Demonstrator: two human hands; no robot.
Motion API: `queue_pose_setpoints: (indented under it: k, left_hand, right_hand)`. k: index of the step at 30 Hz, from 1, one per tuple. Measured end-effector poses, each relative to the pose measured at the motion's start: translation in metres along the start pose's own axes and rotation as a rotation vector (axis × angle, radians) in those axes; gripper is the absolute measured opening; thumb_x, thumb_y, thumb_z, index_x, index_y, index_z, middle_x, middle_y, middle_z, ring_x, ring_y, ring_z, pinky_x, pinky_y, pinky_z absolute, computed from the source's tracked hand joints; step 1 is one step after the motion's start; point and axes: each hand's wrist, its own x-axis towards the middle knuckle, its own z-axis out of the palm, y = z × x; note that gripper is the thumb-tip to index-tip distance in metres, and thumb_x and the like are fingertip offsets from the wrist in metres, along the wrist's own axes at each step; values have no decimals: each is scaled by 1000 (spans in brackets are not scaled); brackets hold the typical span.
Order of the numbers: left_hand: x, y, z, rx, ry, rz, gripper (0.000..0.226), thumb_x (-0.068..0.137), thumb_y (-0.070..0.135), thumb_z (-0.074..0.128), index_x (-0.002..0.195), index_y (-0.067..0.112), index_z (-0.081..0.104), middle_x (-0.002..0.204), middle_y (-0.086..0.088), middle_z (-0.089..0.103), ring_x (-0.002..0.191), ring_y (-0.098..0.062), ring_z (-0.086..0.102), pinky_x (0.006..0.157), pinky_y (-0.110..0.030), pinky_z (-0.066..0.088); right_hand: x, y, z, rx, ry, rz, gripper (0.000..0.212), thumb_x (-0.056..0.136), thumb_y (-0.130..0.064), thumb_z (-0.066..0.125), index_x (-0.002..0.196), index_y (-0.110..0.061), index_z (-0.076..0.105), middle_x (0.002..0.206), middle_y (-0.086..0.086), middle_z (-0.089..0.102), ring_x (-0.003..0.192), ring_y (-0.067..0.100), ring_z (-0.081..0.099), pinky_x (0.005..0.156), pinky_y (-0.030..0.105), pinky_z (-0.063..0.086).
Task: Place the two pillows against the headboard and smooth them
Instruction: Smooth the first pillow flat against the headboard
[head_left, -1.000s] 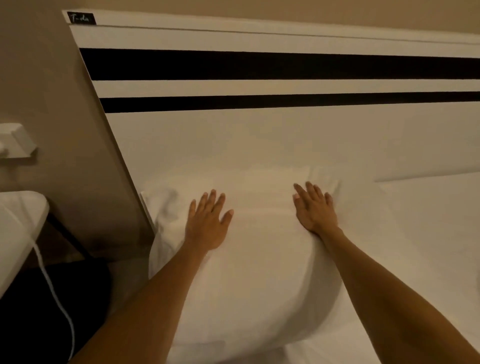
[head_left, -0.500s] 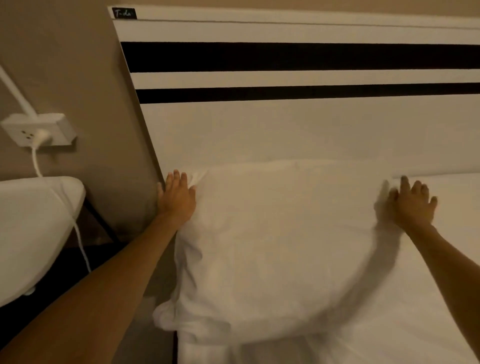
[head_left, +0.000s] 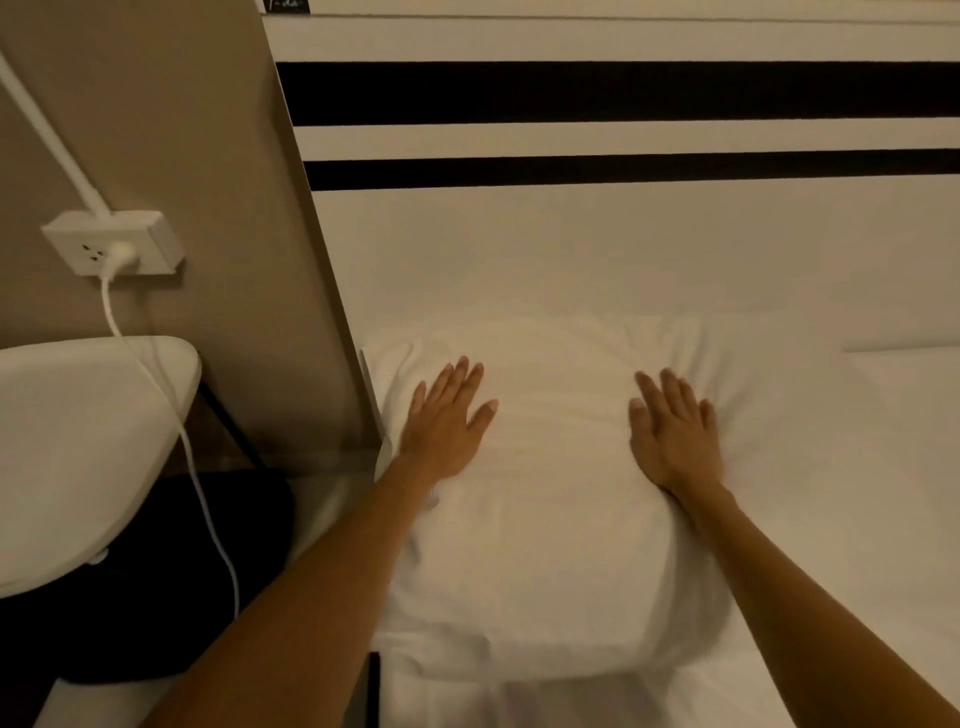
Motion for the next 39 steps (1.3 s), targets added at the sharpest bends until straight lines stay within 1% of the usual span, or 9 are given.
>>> queue_pose_setpoints:
  k: [4, 7, 13, 19, 21, 24, 26, 30, 39]
  left_hand:
    - [-2, -40, -9, -77, -66, -191, 61, 99, 54, 19, 155, 34, 3, 164, 7, -4, 152, -14, -2, 121, -43, -2]
    - [-1, -55, -22, 17, -82, -248, 64, 100, 53, 16, 156, 26, 4, 164, 1, -5, 152, -17, -4, 121, -45, -5]
    - [-23, 12, -31, 9, 183, -200, 59, 104, 33, 25, 155, 9, 8, 164, -8, 1, 152, -20, 1, 121, -40, -1]
    - [-67, 112, 23, 11, 164, -56, 76, 90, 46, 2, 154, 7, 12, 163, -9, 4, 152, -23, 4, 121, -42, 1]
    - [-79, 125, 39, 72, 121, -44, 76, 89, 46, 0, 153, 8, 17, 163, -9, 11, 151, -24, 11, 121, -42, 2]
    - [-96, 113, 56, 111, 114, -52, 68, 95, 46, 18, 148, 8, 36, 156, -10, 33, 144, -25, 33, 120, -39, 11]
    - [-106, 96, 62, 126, 122, -52, 70, 96, 52, 19, 148, 8, 36, 156, -9, 33, 144, -24, 34, 116, -38, 11]
    - [-112, 80, 62, 136, 129, -35, 79, 93, 60, 0, 154, 13, 18, 162, -3, 14, 150, -17, 12, 118, -34, 1]
    - [-121, 50, 50, 129, 100, -153, 80, 96, 59, 3, 148, 7, 35, 155, -9, 36, 142, -25, 37, 116, -37, 4]
  right_hand:
    - [-6, 60, -14, -51, 44, 128, 60, 96, -50, 14, 153, -32, 18, 163, 2, 12, 151, 22, 9, 121, 44, 3]
    - [-19, 111, -27, -77, 60, 252, 60, 96, -48, 14, 154, -30, 15, 164, 2, 9, 151, 23, 8, 120, 47, 3]
    - [-23, 165, -66, -116, 148, 465, 67, 91, -43, 15, 151, -14, 20, 159, 21, 16, 149, 34, 10, 117, 60, 7]
    - [-34, 51, -43, -74, 137, -65, 64, 92, -44, 20, 149, -20, 36, 157, 15, 30, 145, 34, 27, 113, 52, 24]
    - [-54, 14, -23, -31, 112, -209, 53, 98, -42, 22, 150, -30, 32, 159, 5, 25, 149, 26, 20, 118, 47, 19]
    - [-80, 8, -3, 9, 59, -283, 50, 101, -42, 20, 150, -36, 26, 161, -3, 17, 151, 18, 11, 121, 40, 7]
    - [-80, 33, 3, 3, 68, -219, 51, 100, -43, 19, 150, -37, 26, 161, -1, 19, 150, 17, 13, 121, 38, 7]
    - [-69, 86, -4, -29, 101, -50, 55, 96, -46, 18, 149, -35, 28, 160, 1, 24, 149, 20, 20, 119, 41, 11]
    - [-53, 153, -37, -101, 33, 267, 57, 99, -45, 15, 154, -30, 12, 164, 0, 7, 151, 20, 7, 121, 45, 5]
